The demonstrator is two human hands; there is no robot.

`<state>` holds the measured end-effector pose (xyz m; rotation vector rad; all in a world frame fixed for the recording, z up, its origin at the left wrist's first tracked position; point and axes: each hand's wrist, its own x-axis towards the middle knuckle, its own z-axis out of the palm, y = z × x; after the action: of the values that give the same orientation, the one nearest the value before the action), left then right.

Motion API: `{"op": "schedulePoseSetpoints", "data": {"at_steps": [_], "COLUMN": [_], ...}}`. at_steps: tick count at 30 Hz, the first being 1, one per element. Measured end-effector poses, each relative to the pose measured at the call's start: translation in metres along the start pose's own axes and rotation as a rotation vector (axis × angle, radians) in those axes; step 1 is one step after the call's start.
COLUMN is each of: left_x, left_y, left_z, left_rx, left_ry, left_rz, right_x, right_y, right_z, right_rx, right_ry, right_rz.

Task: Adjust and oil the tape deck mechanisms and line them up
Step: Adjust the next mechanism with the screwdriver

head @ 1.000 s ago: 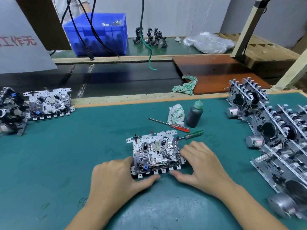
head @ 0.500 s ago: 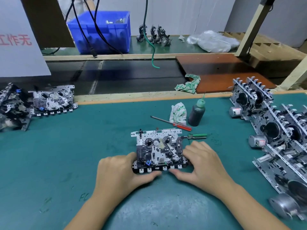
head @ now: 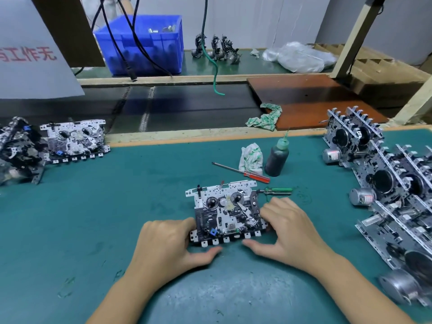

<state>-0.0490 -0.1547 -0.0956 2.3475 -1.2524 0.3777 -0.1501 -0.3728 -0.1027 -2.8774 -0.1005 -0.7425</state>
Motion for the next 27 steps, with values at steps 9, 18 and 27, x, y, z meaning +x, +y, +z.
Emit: {"op": "schedulePoseSetpoints", "data": {"at_steps": [9, 18, 27], "left_x": [-0.001, -0.003, -0.001], "left_y": [-0.003, 0.000, 0.004], "left_z": [0.002, 0.005, 0.007], "left_rx": [0.179, 0.102, 0.122], "left_ry": [0.121, 0.152, 0.118], "left_rz": [0.028, 0.109, -0.122], "right_x": [0.001, 0.000, 0.000], "right_y": [-0.001, 0.002, -0.002], "right_z": [-0.002, -0.003, -0.004], "right_rx": [0.090, 0.099, 0.127], "right_ry": [-0.068, -0.088, -0.109], "right_rz": [0.036, 0.003, -0.024]}}
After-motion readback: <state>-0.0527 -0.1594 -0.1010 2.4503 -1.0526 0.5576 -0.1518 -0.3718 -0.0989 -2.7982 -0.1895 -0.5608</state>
